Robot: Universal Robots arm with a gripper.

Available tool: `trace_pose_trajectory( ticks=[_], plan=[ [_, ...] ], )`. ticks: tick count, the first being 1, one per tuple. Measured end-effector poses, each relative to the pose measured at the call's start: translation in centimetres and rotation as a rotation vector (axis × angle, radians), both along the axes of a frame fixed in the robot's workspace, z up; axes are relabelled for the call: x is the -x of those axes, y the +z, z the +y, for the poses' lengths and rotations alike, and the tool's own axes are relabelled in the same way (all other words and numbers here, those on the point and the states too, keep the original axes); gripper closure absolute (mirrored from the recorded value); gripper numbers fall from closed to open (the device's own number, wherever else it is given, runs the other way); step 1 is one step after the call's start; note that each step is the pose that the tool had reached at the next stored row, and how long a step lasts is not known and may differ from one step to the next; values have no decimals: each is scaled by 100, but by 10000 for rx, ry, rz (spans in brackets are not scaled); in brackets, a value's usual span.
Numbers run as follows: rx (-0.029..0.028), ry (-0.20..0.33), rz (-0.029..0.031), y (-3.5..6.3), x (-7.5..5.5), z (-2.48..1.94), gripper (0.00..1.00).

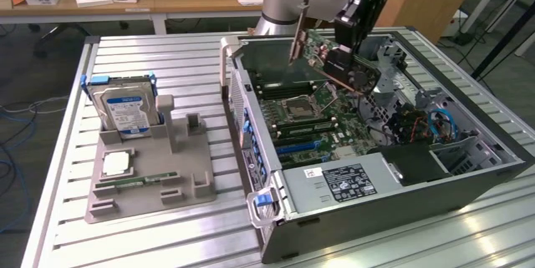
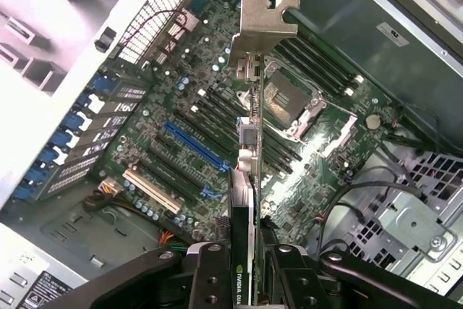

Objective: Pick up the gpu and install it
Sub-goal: 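Insert the gpu into the slot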

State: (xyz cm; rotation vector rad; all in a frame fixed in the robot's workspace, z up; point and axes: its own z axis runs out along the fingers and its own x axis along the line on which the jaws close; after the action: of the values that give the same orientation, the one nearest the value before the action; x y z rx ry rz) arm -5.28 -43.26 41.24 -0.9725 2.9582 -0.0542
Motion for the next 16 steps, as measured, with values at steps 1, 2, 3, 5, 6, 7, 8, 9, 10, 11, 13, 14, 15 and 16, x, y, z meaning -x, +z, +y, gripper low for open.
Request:
trace_pose_trajectory(
  ticks=[1, 2, 3, 5, 6, 7, 8, 9, 10, 11, 13, 14, 15, 16],
  plan=[
    [0, 68, 0, 0, 0, 0, 74],
    [-1, 136, -1, 0, 0, 0, 74],
    [0, 207, 0, 0, 0, 0, 74],
    [0, 362, 0, 0, 0, 0, 74],
    [0, 441, 0, 0, 0, 0, 74],
    [0, 520, 0, -1, 0, 0, 74],
    [0, 596, 0, -1, 0, 0, 74],
    [0, 677, -1, -1, 0, 0, 74],
    [-1, 754, 0, -1, 0, 0, 74],
    [0, 839, 0, -1, 0, 0, 74],
    [0, 1001, 0, -1, 0, 0, 74],
    [0, 1079, 0, -1, 0, 0, 74],
    [0, 1160, 0, -1, 0, 0, 74],
    [0, 1241, 0, -1, 0, 0, 74]
  ],
)
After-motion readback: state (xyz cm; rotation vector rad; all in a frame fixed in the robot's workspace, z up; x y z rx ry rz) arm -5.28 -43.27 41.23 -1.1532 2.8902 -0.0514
